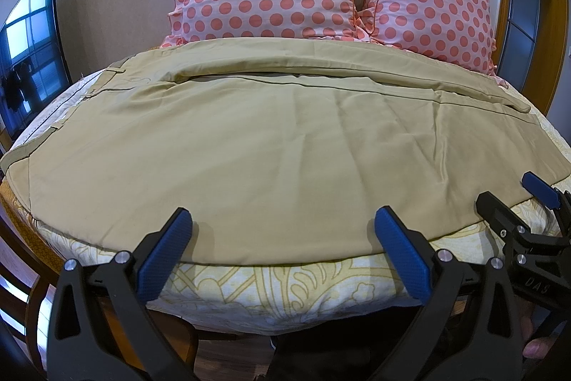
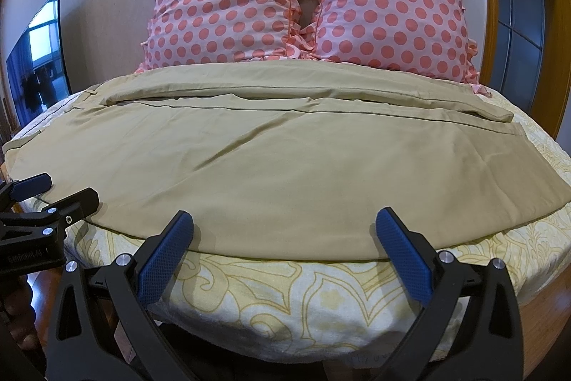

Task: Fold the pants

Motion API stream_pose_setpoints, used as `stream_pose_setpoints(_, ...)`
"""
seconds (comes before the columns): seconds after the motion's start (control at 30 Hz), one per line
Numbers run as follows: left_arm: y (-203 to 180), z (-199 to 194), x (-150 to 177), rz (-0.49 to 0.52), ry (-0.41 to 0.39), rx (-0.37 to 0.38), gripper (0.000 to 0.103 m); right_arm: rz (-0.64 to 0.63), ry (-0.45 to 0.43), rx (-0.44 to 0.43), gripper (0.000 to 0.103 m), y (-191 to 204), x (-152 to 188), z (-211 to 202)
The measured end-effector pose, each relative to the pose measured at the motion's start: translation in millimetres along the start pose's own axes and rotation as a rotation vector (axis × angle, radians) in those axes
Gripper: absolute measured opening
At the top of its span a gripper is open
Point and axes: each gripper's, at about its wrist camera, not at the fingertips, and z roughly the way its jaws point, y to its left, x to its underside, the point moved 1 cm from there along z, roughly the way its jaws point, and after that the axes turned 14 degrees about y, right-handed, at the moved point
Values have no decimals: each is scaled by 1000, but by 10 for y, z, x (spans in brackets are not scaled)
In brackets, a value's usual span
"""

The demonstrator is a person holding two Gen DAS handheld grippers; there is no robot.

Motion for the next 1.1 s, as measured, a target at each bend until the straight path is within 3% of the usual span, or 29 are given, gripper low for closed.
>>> stream_pose_setpoints(0.1,11,-5,-38,-1,15,7,101,17,43,-45,102,-115,-113,-34)
stream_pose_setpoints(0.17,13,1,-75,1,19,8,101,66,22,-70,102,-312,-333,-117)
stream_pose_setpoints(0.27,35,-25,-243,-12,-5,5,101,150,-26,-41,102,-770,-815,-187)
stream_pose_setpoints(0.37,54,-67,-439,-24,-47,-9,101,257,-15,4,102,-1283,-1325,-27)
stream_pose_setpoints(0.47,70,-94,-684,-39,-90,-22,101,417,29,114,102,-1950,-1888,383)
stream_pose_setpoints(0.53,75,-78,-817,-49,-99,-18,101,516,69,168,93,-2316,-2161,670)
stream_pose_setpoints(0.6,71,-53,-935,-53,-103,-10,101,610,124,194,77,-2675,-2404,1000)
stream_pose_setpoints(0.7,51,-7,-1088,-52,-110,-1,101,734,199,234,69,-3085,-2677,1475)
stream_pose_setpoints(0.8,37,55,-1181,-48,-110,7,101,805,233,273,69,-3289,-2793,1765)
stream_pose_setpoints(0.97,30,189,-1242,-43,-84,20,101,815,306,387,67,-3402,-2875,2172)
stream_pose_setpoints(1.03,41,235,-1246,-45,-70,22,101,766,323,464,50,-3391,-2885,2223)
stream_pose_setpoints(1.07,48,251,-1249,-46,-65,24,101,754,312,472,32,-3393,-2865,2214)
stream_pose_setpoints(1.1,57,252,-1244,-48,-66,29,101,760,293,460,22,-3429,-2809,2180)
